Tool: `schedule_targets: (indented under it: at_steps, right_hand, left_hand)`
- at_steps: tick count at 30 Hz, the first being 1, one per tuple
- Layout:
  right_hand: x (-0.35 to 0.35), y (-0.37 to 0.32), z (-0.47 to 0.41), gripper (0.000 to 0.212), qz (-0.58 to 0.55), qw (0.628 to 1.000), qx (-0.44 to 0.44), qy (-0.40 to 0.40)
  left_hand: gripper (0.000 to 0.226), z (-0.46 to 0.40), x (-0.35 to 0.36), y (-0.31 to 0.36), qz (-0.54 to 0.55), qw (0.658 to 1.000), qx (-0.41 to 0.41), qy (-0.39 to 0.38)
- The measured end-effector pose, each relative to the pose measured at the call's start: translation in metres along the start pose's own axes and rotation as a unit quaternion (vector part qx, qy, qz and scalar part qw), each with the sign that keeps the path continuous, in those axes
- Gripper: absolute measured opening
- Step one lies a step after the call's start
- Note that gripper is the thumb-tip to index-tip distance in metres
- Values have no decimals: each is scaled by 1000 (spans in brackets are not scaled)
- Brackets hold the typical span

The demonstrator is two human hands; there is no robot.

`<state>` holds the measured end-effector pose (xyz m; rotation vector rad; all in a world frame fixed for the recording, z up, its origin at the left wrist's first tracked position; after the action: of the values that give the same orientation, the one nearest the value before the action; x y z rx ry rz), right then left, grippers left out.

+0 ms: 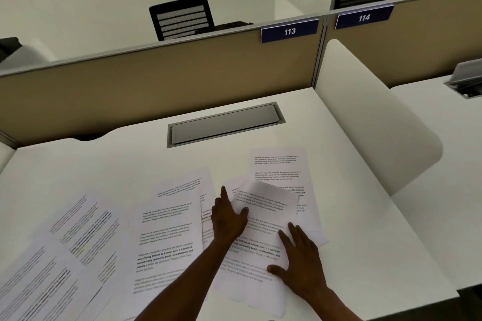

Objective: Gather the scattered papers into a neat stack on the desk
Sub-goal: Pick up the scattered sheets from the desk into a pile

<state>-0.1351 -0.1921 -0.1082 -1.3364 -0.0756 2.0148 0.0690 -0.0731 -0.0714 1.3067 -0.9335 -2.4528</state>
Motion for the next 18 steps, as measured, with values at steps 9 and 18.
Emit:
schedule_targets:
  at_steps: [9,18]
  right_hand:
    - [-21,-3,2,99,-68,997,3,29]
    - [-70,52,-12,101,-576,806,90,99]
  left_hand:
    - [85,20,-10,3,204,979,-1,-3]
    - [41,21,-26,68,397,886,167,-172]
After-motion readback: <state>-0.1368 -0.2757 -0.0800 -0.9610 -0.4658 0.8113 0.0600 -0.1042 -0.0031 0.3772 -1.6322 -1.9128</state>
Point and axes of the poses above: each hand's wrist, its own z-axis away from the middle knuckle, its own x-axis out of the palm, y = z × x, the point moved 9 cm from there along -z, towards the middle knuckle, and after that the axes turned 13 degrees about -y, right-handed, at the moved point
